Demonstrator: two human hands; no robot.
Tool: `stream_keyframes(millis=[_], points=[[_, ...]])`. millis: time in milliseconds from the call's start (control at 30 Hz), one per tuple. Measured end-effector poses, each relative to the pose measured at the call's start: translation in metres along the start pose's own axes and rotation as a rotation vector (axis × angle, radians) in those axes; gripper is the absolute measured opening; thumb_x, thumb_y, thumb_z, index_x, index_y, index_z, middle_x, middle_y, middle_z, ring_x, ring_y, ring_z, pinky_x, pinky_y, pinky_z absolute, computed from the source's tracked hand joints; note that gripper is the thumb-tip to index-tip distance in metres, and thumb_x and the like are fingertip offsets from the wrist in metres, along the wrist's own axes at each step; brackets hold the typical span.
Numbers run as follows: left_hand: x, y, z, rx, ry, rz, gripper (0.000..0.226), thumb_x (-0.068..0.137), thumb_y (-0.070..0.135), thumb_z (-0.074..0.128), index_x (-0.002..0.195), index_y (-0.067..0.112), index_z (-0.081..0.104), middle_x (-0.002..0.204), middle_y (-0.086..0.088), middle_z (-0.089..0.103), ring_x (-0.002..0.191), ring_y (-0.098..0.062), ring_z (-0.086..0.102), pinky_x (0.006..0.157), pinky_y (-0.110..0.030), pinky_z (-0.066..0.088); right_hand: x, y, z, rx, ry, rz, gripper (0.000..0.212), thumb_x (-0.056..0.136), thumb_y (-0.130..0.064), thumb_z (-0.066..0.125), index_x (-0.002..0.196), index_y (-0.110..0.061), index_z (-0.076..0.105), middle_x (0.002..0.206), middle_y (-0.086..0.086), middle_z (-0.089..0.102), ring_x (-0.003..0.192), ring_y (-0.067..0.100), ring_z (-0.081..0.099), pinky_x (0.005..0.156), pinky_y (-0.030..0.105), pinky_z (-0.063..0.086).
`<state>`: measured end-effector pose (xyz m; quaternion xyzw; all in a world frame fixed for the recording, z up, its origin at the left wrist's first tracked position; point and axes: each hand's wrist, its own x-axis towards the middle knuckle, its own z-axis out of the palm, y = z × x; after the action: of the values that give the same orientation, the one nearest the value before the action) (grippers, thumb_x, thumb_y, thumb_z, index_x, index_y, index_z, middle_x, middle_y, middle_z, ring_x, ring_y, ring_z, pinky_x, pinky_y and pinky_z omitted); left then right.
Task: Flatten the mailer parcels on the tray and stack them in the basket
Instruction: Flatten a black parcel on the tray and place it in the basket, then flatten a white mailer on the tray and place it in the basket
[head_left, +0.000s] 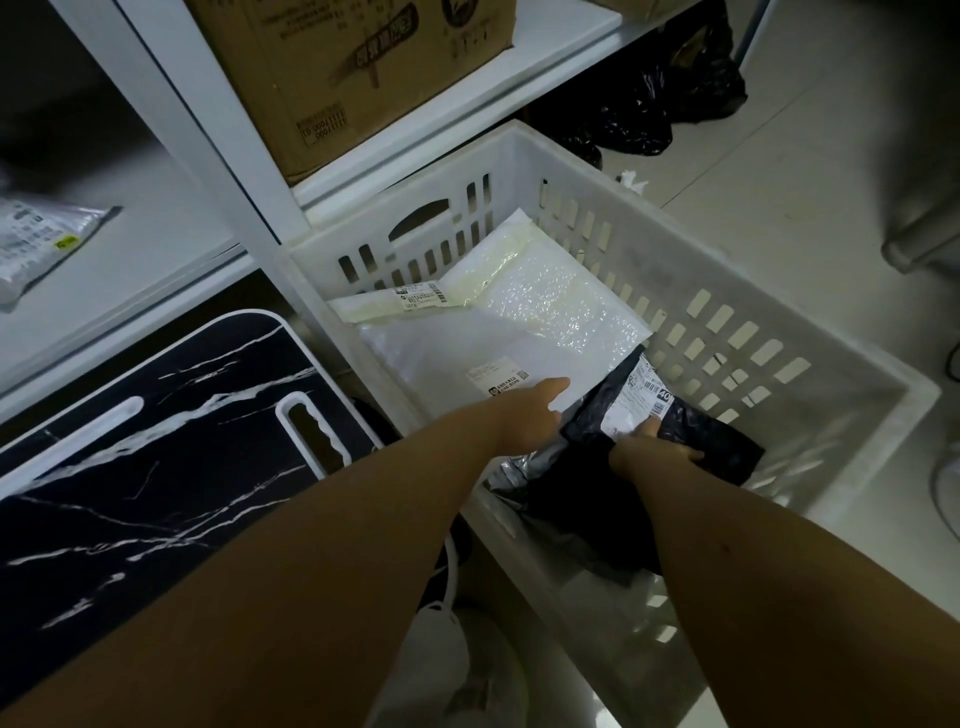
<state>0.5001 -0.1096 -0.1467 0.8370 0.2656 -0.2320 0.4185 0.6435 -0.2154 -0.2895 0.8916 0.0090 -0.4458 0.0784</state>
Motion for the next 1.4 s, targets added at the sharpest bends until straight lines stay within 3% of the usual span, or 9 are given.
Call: stream_keyframes(millis=[200, 333, 433, 567, 700, 867, 1000, 1200, 1400], points=[[-0.015, 0.01, -0.007, -0.012, 0.012, -0.021, 0.053, 0.103, 0.017, 0.031, 0.152, 0.021, 0.012, 0.157, -0.009, 0.021, 0.139, -0.027, 0.03, 0.109, -0.031, 0.025, -0.058, 0.003, -0.02, -0.014, 0.209, -0.142, 0.072, 0.096, -0.037, 0.043, 0.153, -0.01, 0.01, 0.154, 0.031, 0.012, 0.139, 0.052, 0.015, 0.113, 0.06, 0.021], [-0.036, 0.02, -0.017, -0.037, 0.081, -0.008, 0.052, 0.104, 0.019, 0.03, 0.152, 0.023, 0.012, 0.157, -0.008, 0.021, 0.141, -0.024, 0.026, 0.111, -0.031, 0.021, -0.116, -0.011, -0.037, 0.024, 0.269, -0.133, 0.072, 0.098, -0.037, 0.044, 0.155, -0.022, 0.003, 0.156, 0.023, 0.012, 0.14, 0.046, 0.018, 0.109, 0.06, 0.027], [-0.055, 0.026, -0.024, -0.055, 0.126, -0.002, 0.052, 0.104, 0.021, 0.031, 0.152, 0.024, 0.013, 0.157, -0.007, 0.022, 0.142, -0.024, 0.026, 0.113, -0.032, 0.021, -0.144, -0.022, -0.048, 0.035, 0.265, -0.165, 0.081, 0.085, -0.031, 0.058, 0.153, -0.021, 0.014, 0.152, 0.019, 0.024, 0.136, 0.044, 0.03, 0.103, 0.056, 0.038], [-0.088, 0.028, -0.036, -0.078, 0.188, -0.002, 0.053, 0.103, 0.024, 0.034, 0.152, 0.026, 0.013, 0.152, -0.011, 0.031, 0.134, -0.028, 0.038, 0.108, -0.032, 0.03, -0.176, -0.036, -0.056, -0.045, 0.238, -0.324, 0.058, 0.088, -0.043, 0.053, 0.138, -0.015, 0.048, 0.132, 0.01, 0.052, 0.117, 0.031, 0.05, 0.091, 0.04, 0.04], [-0.128, 0.015, -0.053, -0.121, 0.283, -0.027, 0.056, 0.101, 0.034, 0.038, 0.152, 0.029, 0.014, 0.152, -0.011, 0.032, 0.131, -0.028, 0.042, 0.108, -0.033, 0.033, -0.229, -0.053, -0.065, -0.139, 0.289, -0.516, 0.037, 0.098, -0.031, 0.05, 0.125, -0.008, 0.057, 0.107, 0.011, 0.052, 0.096, 0.025, 0.048, 0.094, 0.037, 0.04], [-0.197, -0.02, -0.078, -0.157, 0.429, -0.073, 0.056, 0.101, 0.033, 0.039, 0.152, 0.027, 0.015, 0.152, -0.009, 0.033, 0.133, -0.025, 0.039, 0.104, -0.028, 0.031, -0.306, -0.085, -0.061, -0.259, 0.453, -0.734, 0.038, 0.098, -0.023, 0.041, 0.13, -0.006, 0.055, 0.134, 0.013, 0.054, 0.118, 0.029, 0.053, 0.094, 0.037, 0.042], [-0.252, -0.064, -0.091, -0.165, 0.552, -0.137, 0.054, 0.1, 0.032, 0.04, 0.15, 0.026, 0.02, 0.147, -0.008, 0.041, 0.129, -0.025, 0.042, 0.1, -0.027, 0.032, -0.367, -0.112, -0.036, -0.317, 0.517, -0.884, 0.035, 0.094, -0.022, 0.047, 0.123, -0.006, 0.058, 0.128, 0.015, 0.057, 0.112, 0.031, 0.056, 0.089, 0.035, 0.045], [-0.326, -0.154, -0.094, -0.258, 0.671, -0.33, 0.058, 0.1, 0.038, 0.04, 0.151, 0.028, 0.016, 0.153, -0.007, 0.031, 0.138, -0.026, 0.033, 0.112, -0.035, 0.027, -0.444, -0.156, 0.041, -0.426, 0.523, -1.073, 0.035, 0.093, -0.022, 0.05, 0.123, -0.007, 0.061, 0.133, 0.014, 0.057, 0.12, 0.032, 0.055, 0.1, 0.036, 0.043], [-0.401, -0.238, -0.091, -0.387, 0.791, -0.476, 0.06, 0.098, 0.035, 0.043, 0.152, 0.025, 0.016, 0.153, -0.01, 0.03, 0.138, -0.027, 0.033, 0.111, -0.032, 0.027, -0.5, -0.201, 0.127, -0.483, 0.52, -1.239, 0.028, 0.092, -0.02, 0.049, 0.115, -0.009, 0.06, 0.125, 0.013, 0.058, 0.111, 0.032, 0.056, 0.086, 0.035, 0.044]])
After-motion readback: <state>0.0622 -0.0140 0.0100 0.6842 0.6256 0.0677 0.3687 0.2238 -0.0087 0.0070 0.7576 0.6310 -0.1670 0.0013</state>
